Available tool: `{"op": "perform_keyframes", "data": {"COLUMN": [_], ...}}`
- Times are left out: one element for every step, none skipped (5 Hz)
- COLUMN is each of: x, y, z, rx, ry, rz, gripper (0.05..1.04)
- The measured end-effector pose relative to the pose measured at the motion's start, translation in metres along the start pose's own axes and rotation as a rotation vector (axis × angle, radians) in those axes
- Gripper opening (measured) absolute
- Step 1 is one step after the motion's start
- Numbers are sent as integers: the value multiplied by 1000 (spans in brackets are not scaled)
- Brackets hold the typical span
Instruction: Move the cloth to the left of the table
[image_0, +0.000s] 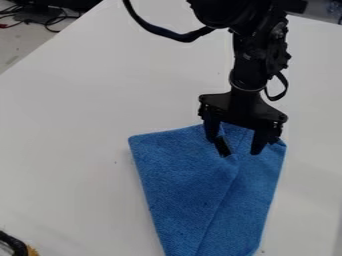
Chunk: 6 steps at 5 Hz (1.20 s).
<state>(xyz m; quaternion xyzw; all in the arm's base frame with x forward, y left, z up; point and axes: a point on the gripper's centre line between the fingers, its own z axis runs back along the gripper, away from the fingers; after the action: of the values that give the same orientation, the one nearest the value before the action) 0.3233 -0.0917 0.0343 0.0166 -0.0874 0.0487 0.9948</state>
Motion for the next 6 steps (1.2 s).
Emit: {"op": "perform_keyframes", "data": {"x": [-1,1,-1,0,0,0], "y": [12,15,20,20,20,23], "z": [-8,-13,-24,-25,-26,-25], "rx": [-4,-6,-15,-20,-20,-1], "ry": [-12,-16,-4,-8,-8,-4], "rz": [36,51,58,60,67,80], "gripper": [1001,1001,966,696,432,250]}}
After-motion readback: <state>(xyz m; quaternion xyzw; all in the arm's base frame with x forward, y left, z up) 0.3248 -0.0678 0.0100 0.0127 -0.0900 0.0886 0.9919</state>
